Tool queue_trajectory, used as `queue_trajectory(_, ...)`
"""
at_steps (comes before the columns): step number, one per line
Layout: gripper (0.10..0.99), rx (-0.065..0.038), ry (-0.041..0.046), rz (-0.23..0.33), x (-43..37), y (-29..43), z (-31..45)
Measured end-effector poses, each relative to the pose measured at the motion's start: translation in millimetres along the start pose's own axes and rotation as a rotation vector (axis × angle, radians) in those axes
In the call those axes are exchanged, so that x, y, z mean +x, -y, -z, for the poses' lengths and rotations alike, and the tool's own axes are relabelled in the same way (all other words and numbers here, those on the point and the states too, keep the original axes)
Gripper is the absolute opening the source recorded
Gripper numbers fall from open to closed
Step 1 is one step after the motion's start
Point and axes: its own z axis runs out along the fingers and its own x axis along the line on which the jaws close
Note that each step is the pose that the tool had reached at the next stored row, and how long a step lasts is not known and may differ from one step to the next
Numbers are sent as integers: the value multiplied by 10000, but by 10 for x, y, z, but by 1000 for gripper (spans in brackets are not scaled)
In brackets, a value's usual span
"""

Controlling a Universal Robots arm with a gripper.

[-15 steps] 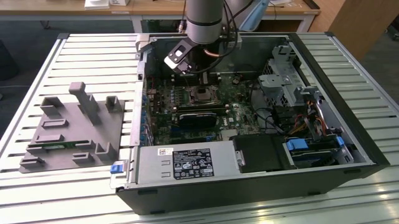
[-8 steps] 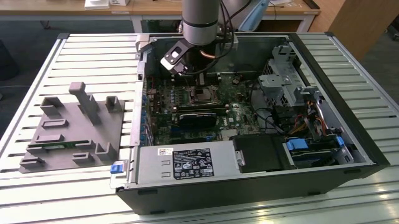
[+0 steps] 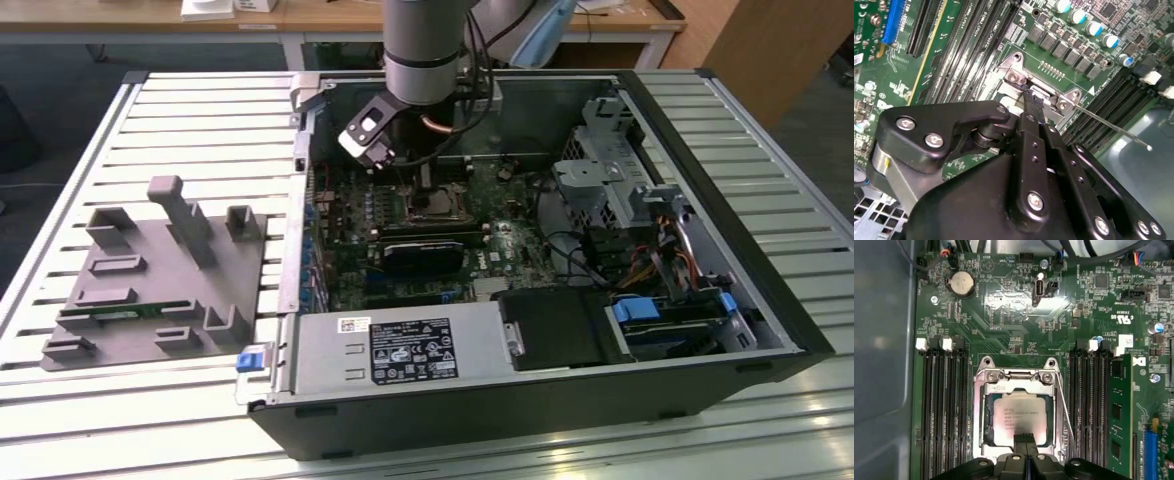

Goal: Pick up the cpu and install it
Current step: 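Close the cpu cover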

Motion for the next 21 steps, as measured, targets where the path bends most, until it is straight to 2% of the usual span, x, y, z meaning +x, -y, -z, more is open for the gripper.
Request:
queue_trajectory(6, 106, 6, 3, -1, 0, -8, -23)
queue_trajectory(10, 106, 3, -39, -3, 4, -36, -28)
queue_trajectory(12, 106, -9, -62, -3, 9, -40, -14)
queue_trajectory(14, 106, 0, -51, -2, 7, -42, 56)
queue_trajectory(21, 106, 1, -51, -3, 7, -127, 54)
